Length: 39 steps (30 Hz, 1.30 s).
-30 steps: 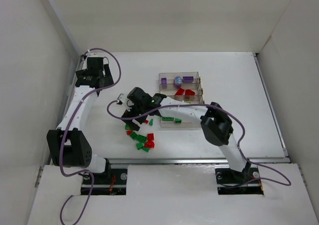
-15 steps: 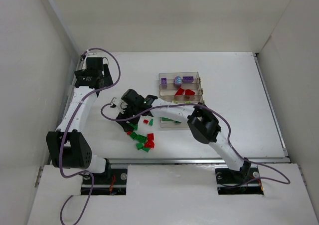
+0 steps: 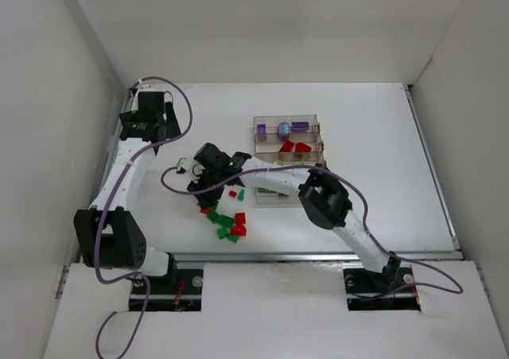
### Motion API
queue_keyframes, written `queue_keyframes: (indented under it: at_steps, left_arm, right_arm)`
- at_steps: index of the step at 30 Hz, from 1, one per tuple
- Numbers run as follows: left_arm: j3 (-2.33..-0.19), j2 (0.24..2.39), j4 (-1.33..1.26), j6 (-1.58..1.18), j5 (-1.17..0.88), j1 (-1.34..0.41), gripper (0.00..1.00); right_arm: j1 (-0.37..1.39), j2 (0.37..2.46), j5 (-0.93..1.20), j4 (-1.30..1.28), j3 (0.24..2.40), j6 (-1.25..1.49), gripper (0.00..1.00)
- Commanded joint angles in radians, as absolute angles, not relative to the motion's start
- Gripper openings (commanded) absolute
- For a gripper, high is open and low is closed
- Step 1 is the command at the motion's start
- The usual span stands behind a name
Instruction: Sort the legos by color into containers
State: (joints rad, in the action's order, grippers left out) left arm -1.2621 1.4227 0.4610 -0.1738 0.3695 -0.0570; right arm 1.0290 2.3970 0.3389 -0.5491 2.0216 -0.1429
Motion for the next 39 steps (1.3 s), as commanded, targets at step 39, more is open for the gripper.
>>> queue_keyframes:
  at_steps: [39]
  left_arm:
    - [-1.416,1.339,0.379,0.129,-0.385,-0.455,0.95]
  right_arm:
    - [0.692,1.718,-0.106,-0.328,1.744,0.638,0.00]
